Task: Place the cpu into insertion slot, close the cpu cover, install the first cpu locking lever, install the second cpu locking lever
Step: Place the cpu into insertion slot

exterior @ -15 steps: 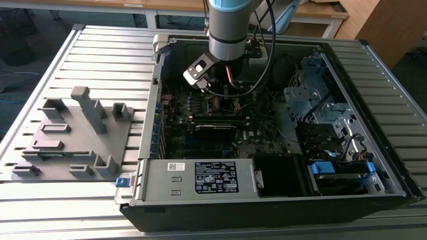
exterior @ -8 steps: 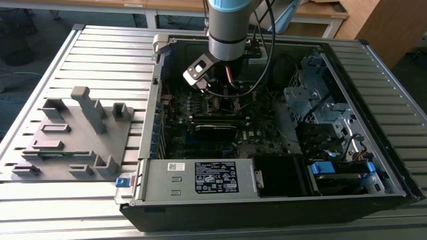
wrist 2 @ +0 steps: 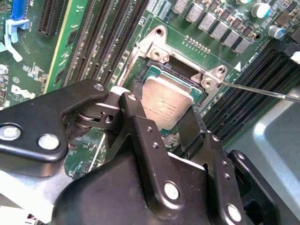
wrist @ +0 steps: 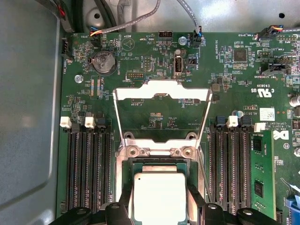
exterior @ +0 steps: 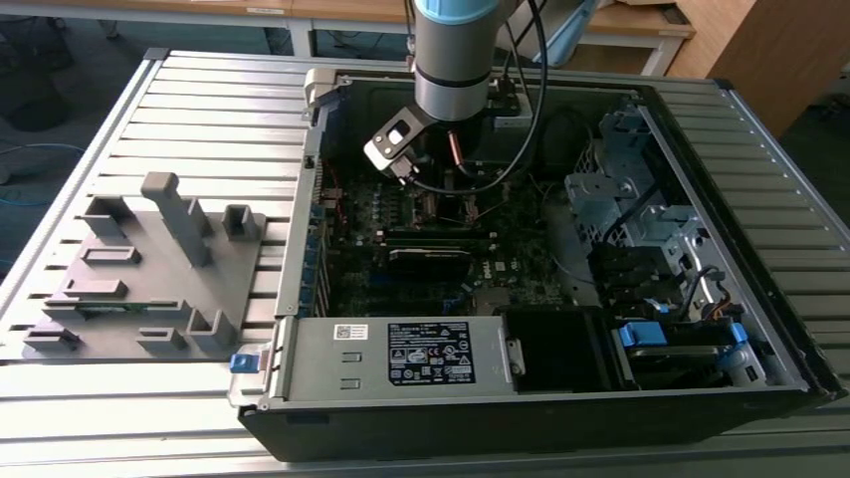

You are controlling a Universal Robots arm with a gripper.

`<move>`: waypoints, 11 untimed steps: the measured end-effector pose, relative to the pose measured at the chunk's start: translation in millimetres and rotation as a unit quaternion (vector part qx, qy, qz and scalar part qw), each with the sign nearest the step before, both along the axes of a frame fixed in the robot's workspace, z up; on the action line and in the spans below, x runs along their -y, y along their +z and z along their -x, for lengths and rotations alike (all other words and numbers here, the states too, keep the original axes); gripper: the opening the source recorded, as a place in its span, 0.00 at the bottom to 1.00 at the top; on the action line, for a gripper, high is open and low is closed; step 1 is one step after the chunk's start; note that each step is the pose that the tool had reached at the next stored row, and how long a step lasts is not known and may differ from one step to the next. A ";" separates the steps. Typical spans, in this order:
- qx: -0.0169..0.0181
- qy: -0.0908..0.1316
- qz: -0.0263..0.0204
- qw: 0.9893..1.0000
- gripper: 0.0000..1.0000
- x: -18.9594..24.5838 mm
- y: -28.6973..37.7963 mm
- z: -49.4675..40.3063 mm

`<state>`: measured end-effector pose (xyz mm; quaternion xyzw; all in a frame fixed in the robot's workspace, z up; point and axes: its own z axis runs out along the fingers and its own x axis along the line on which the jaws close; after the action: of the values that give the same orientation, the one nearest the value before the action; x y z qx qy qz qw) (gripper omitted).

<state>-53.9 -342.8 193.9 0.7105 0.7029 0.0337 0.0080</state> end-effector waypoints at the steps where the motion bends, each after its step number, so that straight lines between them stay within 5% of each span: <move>1: 0.000 0.000 0.000 1.000 0.54 0.0 -0.4 0.0; 11: 0.000 0.000 0.000 1.000 0.54 0.0 -1.1 0.0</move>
<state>-53.8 -342.8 192.8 0.7102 0.7032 0.0337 0.0080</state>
